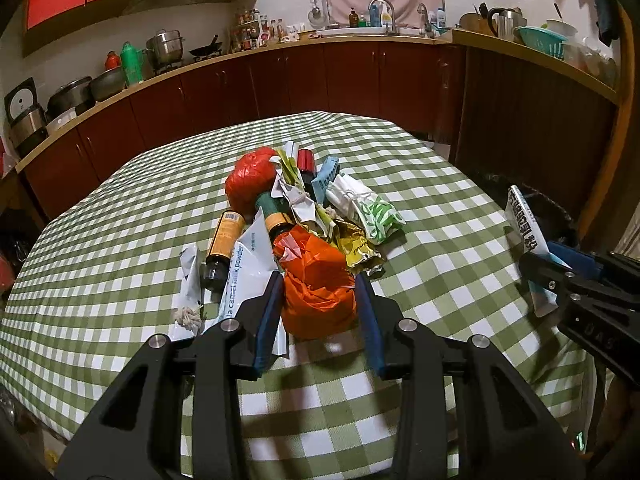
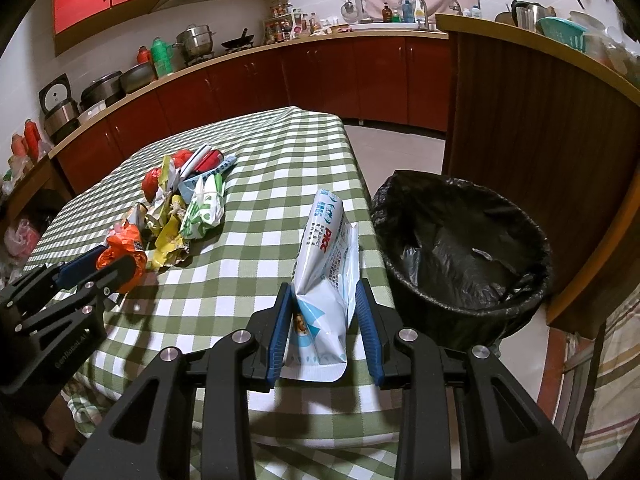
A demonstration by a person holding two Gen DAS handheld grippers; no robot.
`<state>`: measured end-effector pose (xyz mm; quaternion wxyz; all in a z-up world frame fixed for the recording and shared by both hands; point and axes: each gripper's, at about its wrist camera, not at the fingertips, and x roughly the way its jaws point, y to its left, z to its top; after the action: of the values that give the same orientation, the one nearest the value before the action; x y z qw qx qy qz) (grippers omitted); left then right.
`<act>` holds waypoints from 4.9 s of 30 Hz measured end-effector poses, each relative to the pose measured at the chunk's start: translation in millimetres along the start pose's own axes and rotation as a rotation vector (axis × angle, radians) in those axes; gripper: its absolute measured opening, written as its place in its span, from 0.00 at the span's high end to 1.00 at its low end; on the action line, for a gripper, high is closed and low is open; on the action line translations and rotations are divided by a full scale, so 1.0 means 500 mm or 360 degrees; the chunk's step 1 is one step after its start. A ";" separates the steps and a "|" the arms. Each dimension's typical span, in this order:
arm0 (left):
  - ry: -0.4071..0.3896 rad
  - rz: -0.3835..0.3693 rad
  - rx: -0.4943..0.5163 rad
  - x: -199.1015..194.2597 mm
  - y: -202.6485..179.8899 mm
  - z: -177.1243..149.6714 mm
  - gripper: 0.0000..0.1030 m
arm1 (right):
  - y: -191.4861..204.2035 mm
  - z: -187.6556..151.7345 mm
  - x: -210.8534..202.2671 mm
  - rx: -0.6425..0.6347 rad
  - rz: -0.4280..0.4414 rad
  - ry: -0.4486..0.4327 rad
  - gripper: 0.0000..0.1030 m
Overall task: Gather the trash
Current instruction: 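Carry the packet and orange bag in both grippers over the black bin, then open both grippers to drop the packet and orange bag into the bin, then move both grippers back over the trash pile on the table, then grasp a white wrapper with the right gripper while the left grasps a white tube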
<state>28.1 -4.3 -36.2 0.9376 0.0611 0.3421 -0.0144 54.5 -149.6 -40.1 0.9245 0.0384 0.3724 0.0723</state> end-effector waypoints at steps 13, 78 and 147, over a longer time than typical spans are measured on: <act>-0.0014 -0.0155 -0.0030 -0.008 -0.038 0.078 0.66 | -0.041 0.035 -0.038 -0.0012 -0.0168 -0.0163 0.68; 0.0052 -0.0131 0.0005 0.081 -0.134 0.195 0.32 | -0.143 0.095 0.013 0.0157 -0.0312 -0.0195 0.57; 0.0213 0.0363 -0.0415 0.012 0.354 -0.018 0.31 | 0.359 0.021 0.086 -0.0389 0.0196 0.0047 0.82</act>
<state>39.0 172.7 -28.5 0.9083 -0.0216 0.3934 0.1406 73.5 34.2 -39.2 0.9105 -0.0527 0.3712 0.1744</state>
